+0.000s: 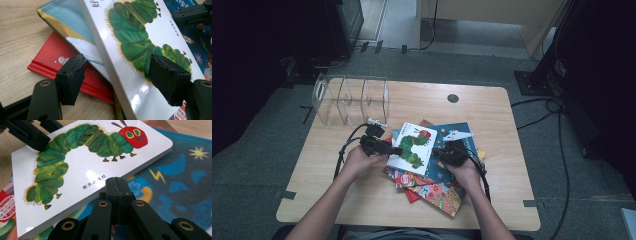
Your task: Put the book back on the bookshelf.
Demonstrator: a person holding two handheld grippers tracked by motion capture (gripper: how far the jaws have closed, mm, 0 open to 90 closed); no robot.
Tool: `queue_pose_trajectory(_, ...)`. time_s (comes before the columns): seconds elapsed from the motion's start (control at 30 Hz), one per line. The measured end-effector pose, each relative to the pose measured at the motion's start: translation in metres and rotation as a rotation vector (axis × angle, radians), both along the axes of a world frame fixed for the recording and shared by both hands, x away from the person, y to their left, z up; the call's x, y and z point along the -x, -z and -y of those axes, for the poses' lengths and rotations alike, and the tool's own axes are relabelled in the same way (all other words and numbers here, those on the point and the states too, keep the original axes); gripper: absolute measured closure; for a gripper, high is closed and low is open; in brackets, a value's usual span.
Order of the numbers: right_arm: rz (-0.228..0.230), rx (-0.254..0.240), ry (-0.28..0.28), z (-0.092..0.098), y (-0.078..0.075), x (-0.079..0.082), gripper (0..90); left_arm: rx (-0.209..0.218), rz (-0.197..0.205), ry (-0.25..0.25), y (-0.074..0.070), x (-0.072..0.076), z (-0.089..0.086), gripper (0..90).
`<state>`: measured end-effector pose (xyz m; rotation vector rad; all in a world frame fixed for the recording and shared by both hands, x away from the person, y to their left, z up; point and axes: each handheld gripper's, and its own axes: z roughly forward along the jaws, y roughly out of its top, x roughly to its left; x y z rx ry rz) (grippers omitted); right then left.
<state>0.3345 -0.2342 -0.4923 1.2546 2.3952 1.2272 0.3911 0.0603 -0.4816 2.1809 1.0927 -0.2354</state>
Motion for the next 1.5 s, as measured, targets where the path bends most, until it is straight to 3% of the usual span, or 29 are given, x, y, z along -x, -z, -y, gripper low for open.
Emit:
queue_pose_trajectory(0.03,0.001,-0.001,-0.006,-0.003,0.0,0.0,90.0,0.009,-0.026,0.006,0.001,-0.001,0.0,28.4)
queue_pose_trajectory(0.23,-0.004,0.011,-0.04,-0.019,-0.001,0.003,90.0,0.006,-0.044,-0.003,0.003,-0.001,0.001,25.2)
queue_pose_trajectory(0.37,-0.004,0.02,-0.041,-0.022,-0.002,0.004,90.0,-0.043,-0.059,0.002,-0.003,-0.001,0.003,25.6)
queue_pose_trajectory(0.53,-0.007,0.016,-0.049,-0.024,-0.002,0.005,90.0,-0.05,-0.018,-0.008,-0.021,-0.001,-0.003,35.5)
queue_pose_trajectory(0.67,0.002,0.023,-0.069,-0.029,-0.002,0.007,90.0,-0.07,-0.015,0.006,-0.038,-0.002,-0.003,38.4)
queue_pose_trajectory(0.83,-0.001,-0.005,-0.095,-0.035,0.0,0.007,90.0,0.018,-0.087,0.092,-0.057,-0.002,0.007,54.9)
queue_pose_trajectory(0.93,0.014,0.0,-0.102,-0.041,0.001,0.008,90.0,-0.028,-0.061,0.097,-0.07,-0.002,0.015,57.8)
queue_pose_trajectory(1.0,0.014,0.0,-0.094,-0.043,0.001,0.009,90.0,-0.034,-0.06,0.101,-0.073,-0.003,0.016,60.5)
queue_pose_trajectory(1.03,0.012,-0.003,-0.089,-0.043,0.001,0.009,90.0,-0.072,-0.055,0.109,-0.078,-0.005,0.02,62.2)
queue_pose_trajectory(1.17,0.028,-0.009,-0.091,-0.046,0.0,0.01,89.7,-0.126,-0.088,0.13,-0.084,-0.011,0.03,65.3)
queue_pose_trajectory(1.27,0.039,-0.024,-0.093,-0.049,-0.002,0.011,88.9,-0.159,-0.091,0.137,-0.087,-0.017,0.036,67.8)
queue_pose_trajectory(1.43,0.029,-0.015,-0.121,-0.053,0.002,0.009,79.1,-0.189,-0.104,0.155,-0.093,-0.025,0.039,74.6)
queue_pose_trajectory(1.5,0.031,-0.022,-0.124,-0.053,0.002,0.009,73.6,-0.226,-0.098,0.191,-0.099,-0.026,0.043,77.3)
